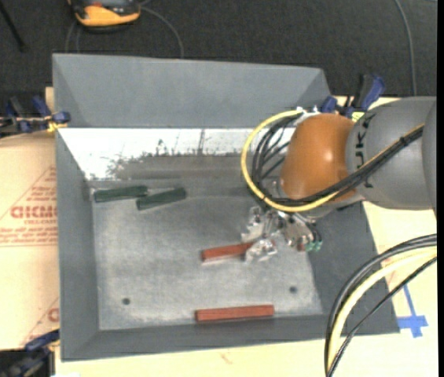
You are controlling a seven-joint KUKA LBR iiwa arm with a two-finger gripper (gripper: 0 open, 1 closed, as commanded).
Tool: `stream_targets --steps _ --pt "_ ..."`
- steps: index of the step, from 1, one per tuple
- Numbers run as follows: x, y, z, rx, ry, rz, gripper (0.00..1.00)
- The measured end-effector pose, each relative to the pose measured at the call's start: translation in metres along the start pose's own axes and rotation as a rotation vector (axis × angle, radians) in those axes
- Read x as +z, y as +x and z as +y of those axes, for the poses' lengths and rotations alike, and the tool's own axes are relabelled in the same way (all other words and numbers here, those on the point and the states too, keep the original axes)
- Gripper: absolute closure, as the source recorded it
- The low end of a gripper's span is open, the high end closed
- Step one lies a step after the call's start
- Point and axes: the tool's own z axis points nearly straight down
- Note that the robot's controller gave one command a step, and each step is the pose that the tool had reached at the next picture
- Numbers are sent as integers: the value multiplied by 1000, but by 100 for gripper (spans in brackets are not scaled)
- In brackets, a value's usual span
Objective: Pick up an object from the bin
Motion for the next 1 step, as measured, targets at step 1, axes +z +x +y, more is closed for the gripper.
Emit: stream_targets --steps 1 --pt "-157 -8 -4 -34 2 -8 100"
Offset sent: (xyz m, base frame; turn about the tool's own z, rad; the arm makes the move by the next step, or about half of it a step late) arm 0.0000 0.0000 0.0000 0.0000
